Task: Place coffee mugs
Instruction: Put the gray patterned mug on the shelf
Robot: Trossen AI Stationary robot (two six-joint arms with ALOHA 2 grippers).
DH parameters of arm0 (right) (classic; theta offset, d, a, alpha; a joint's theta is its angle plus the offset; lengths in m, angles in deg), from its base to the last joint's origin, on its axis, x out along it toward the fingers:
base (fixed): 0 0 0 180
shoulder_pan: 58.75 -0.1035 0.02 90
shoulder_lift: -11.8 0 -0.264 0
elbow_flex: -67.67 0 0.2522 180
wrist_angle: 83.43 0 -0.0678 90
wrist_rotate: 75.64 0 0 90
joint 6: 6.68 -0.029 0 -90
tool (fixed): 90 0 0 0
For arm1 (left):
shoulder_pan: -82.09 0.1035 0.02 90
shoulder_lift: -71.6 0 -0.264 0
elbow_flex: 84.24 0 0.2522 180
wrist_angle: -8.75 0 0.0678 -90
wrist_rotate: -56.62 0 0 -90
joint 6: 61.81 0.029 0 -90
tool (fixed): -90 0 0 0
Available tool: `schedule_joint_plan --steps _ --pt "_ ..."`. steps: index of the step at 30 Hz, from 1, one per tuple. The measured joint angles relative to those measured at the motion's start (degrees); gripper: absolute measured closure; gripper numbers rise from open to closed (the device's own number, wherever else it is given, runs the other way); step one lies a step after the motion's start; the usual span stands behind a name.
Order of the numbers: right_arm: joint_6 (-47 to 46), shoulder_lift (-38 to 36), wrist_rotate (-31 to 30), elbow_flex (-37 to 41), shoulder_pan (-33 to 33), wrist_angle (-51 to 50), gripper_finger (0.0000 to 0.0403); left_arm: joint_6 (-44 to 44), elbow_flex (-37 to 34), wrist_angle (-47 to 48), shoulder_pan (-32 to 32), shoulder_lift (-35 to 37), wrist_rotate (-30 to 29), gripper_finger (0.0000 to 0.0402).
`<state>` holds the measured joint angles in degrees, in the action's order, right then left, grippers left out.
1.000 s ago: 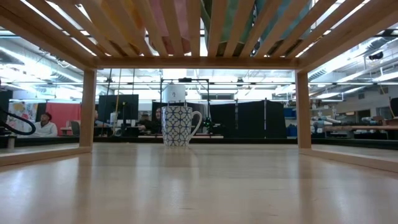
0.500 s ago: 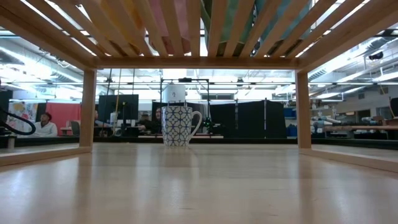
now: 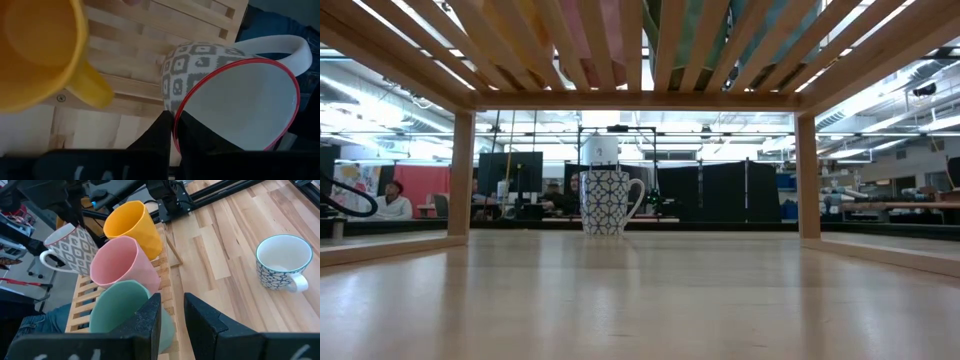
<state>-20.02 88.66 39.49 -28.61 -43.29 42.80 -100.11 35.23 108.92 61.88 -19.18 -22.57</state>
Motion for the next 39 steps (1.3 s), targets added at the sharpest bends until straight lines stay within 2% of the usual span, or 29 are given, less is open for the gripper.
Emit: schedule_joint_plan --steps 29,39 --pt "-0.20 0.00 0.04 0.00 0.00 0.00 0.0313 0.12 0.00 1.72 0.02 0.00 -0.57 0.0370" --pt "-0.20 0.00 0.04 0.00 0.02 0.00 0.0313 0.11 0.00 1.45 0.04 0.00 -2.18 0.0354"
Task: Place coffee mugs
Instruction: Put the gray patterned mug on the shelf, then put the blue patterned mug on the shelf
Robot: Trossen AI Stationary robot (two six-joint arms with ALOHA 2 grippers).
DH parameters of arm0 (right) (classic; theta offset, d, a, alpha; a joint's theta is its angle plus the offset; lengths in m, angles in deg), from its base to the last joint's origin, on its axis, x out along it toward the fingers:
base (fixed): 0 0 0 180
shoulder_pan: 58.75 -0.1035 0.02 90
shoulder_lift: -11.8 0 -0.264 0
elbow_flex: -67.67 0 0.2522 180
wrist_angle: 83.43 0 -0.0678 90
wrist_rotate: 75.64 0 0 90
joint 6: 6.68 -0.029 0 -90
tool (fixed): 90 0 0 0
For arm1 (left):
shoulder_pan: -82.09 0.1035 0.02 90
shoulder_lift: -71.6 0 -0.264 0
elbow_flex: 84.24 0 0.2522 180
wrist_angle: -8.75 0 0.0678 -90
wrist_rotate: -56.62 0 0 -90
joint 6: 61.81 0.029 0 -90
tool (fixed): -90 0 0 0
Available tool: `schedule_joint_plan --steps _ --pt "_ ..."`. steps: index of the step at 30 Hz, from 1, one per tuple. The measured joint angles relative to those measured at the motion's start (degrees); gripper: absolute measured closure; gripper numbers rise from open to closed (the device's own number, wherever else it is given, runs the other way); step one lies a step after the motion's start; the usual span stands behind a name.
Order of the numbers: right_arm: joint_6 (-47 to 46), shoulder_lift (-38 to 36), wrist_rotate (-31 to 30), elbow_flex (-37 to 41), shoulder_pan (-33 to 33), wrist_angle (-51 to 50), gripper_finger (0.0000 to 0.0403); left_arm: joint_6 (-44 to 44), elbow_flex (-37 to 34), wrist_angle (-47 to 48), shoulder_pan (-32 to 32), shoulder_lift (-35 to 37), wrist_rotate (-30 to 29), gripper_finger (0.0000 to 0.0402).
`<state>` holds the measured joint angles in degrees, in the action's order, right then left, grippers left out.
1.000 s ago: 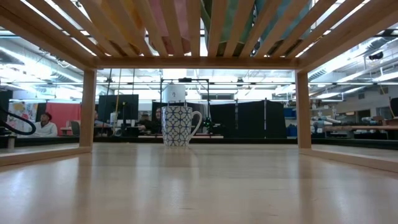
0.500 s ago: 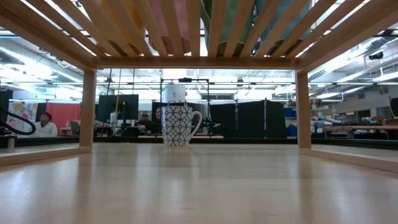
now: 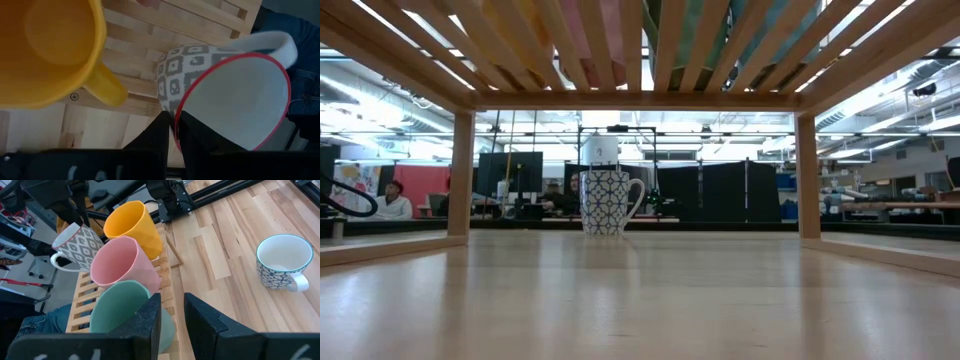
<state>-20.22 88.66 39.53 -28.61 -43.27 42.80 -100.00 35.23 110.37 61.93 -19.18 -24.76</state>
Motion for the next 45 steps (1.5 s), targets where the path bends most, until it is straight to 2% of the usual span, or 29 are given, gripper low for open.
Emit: schedule_joint_plan --steps 11,25,34,45 --pt "0.00 0.00 0.02 0.02 -0.01 0.00 0.0313 -0.02 0.00 0.16 -0.02 0.00 -0.04 0.0326" --pt "0.00 0.00 0.00 0.02 0.00 0.00 0.0313 1.52 0.00 -0.96 0.09 0.00 -0.22 0.0259" --pt "0.00 0.00 -0.03 0.02 0.00 0.00 0.0313 1.63 0.00 -0.97 0.11 0.69 0.57 0.0255" --pt "-0.02 -0.02 -0.07 0.02 -0.02 -0.31 0.0313 4.73 0.00 -1.02 0.11 6.12 -0.58 0.0255"
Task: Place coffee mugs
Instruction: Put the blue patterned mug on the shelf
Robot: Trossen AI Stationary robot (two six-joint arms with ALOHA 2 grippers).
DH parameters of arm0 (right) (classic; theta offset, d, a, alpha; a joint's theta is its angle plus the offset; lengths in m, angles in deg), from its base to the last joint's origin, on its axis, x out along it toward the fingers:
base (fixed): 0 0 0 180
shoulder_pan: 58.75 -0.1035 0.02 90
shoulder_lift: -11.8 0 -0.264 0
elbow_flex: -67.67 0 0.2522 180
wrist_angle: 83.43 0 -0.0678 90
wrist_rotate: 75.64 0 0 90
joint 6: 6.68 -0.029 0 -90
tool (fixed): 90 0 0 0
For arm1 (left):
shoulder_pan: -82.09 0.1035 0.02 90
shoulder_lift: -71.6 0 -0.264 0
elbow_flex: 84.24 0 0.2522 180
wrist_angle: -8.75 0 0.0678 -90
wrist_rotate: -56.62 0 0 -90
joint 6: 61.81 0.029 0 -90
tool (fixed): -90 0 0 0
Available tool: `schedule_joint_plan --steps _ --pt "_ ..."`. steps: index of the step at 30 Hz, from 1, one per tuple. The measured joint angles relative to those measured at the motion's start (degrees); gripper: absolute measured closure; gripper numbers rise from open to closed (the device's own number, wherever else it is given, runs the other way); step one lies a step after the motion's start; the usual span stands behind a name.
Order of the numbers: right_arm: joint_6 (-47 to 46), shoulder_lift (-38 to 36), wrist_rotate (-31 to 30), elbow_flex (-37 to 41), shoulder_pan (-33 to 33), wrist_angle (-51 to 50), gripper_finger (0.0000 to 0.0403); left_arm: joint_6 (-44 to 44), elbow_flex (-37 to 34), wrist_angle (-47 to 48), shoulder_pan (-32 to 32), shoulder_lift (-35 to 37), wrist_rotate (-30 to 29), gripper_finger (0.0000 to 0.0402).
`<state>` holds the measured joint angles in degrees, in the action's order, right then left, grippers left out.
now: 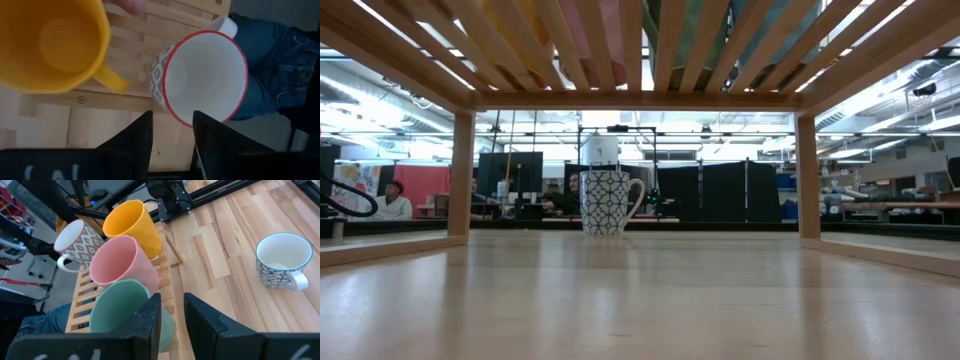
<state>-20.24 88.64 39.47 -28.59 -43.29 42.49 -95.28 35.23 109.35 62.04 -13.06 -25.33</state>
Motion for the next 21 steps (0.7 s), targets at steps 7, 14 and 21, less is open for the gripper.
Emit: schedule_joint_plan --steps 7,14,21 --pt "0.02 0.00 -0.02 0.00 0.02 -0.06 0.0313 0.34 0.00 0.04 0.00 5.74 -7.28 0.0255" --pt "0.02 0.00 -0.07 -0.01 0.02 -0.06 0.0313 0.34 0.00 0.07 4.44 11.89 -11.98 0.0255" --pt "0.02 0.00 -0.11 -0.02 0.02 -0.06 0.0313 5.65 0.00 0.03 14.36 15.66 -12.96 0.0255"
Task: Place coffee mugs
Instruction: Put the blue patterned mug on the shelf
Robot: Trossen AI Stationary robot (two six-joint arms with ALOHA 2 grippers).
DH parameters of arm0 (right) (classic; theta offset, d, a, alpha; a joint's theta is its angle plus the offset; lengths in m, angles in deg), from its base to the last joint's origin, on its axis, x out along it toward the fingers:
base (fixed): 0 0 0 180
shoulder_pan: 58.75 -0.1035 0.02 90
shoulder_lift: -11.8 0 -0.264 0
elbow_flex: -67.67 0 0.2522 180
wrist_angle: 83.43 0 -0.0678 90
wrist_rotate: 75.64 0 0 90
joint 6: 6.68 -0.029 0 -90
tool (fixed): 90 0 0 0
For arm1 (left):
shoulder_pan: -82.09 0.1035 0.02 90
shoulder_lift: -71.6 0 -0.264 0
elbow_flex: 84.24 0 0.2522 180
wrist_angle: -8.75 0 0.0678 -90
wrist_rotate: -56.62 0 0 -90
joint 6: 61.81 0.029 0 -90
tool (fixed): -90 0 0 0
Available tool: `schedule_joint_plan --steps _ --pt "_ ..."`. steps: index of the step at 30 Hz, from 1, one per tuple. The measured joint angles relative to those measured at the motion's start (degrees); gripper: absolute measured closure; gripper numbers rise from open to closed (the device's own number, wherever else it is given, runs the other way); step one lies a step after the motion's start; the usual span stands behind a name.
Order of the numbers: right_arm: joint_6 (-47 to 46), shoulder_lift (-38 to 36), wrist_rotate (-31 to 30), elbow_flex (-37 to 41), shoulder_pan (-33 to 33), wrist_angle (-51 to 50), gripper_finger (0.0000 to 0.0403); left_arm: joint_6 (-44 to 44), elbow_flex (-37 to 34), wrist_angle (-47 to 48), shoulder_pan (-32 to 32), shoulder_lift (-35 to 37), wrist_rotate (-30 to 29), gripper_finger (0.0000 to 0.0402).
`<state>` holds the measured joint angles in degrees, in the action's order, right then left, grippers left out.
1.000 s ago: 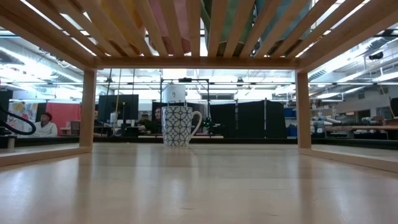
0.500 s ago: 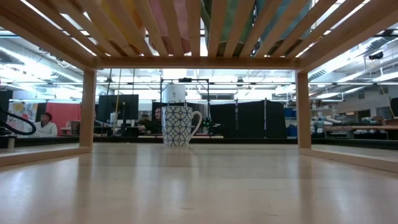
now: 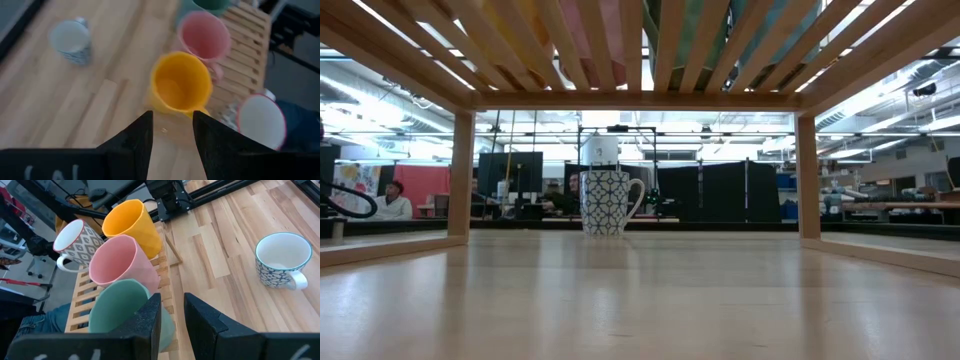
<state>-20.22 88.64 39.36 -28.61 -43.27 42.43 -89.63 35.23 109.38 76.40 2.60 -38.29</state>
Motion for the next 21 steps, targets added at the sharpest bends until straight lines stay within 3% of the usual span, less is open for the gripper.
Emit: schedule_joint_plan --steps 11,21 --pt "0.19 0.00 -0.63 0.01 0.00 0.02 0.0313 16.06 0.00 -0.07 15.94 -1.30 1.24 0.0255" --pt "1.49 0.00 -16.20 0.00 0.00 3.69 0.0313 30.16 0.00 -2.86 26.03 -1.53 6.27 0.0255"
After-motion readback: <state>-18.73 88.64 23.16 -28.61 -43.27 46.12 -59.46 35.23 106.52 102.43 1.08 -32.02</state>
